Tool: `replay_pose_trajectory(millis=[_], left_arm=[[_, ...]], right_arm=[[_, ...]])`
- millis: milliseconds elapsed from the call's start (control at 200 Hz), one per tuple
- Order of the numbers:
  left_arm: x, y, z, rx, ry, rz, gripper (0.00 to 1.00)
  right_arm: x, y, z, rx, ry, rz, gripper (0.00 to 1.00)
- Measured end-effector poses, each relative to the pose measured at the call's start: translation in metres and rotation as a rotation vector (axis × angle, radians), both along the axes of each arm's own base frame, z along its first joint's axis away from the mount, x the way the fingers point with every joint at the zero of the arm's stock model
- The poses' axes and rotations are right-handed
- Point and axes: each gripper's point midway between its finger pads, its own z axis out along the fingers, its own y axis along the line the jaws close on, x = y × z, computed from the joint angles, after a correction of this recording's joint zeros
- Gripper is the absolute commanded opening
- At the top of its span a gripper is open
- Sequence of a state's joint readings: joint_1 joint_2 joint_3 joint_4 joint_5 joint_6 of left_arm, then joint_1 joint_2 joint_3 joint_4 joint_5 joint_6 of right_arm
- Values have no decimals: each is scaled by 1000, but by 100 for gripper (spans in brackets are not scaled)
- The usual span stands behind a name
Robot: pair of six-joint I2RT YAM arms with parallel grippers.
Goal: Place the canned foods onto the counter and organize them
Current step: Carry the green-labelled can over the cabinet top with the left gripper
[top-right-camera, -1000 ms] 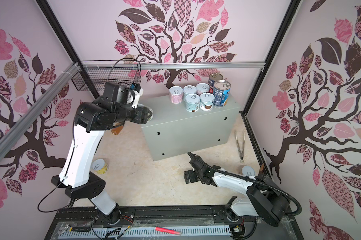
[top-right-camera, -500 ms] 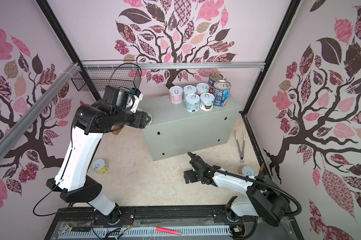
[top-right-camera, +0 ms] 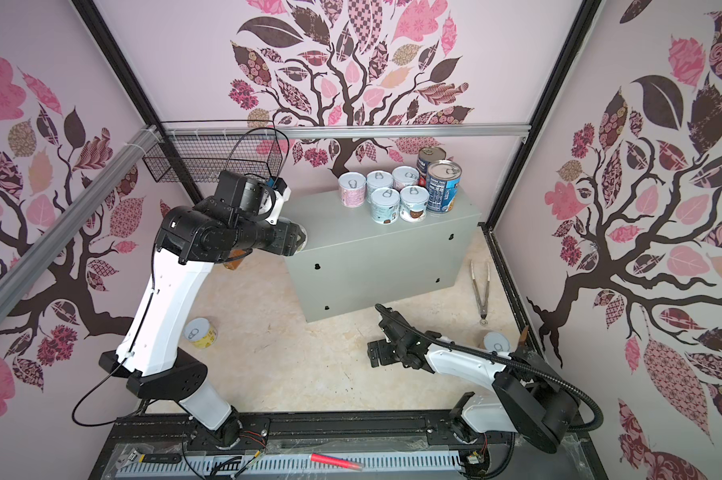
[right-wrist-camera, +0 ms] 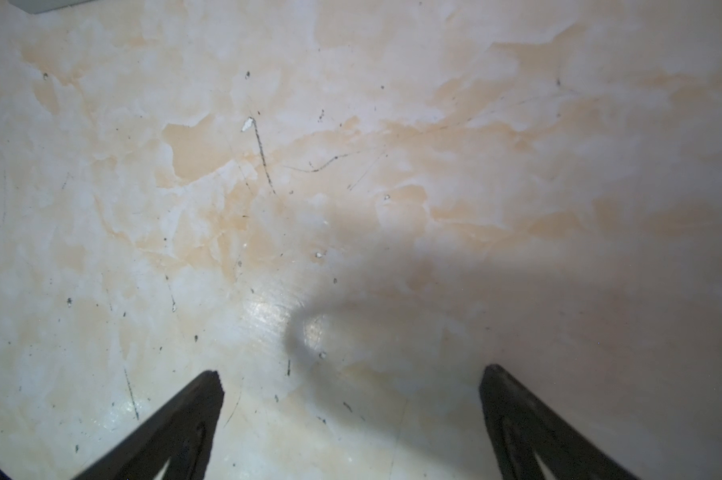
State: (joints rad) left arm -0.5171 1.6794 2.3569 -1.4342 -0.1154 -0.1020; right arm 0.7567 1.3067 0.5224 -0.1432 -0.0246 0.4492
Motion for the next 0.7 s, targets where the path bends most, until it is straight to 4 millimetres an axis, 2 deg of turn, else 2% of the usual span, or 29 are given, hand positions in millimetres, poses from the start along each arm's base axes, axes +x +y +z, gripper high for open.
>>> replay_pose_trajectory(millis=[700], left_arm=[[-7,7,0,1,-18,11,62]], right_arm=[[6,7,1,9,-2,5,100]])
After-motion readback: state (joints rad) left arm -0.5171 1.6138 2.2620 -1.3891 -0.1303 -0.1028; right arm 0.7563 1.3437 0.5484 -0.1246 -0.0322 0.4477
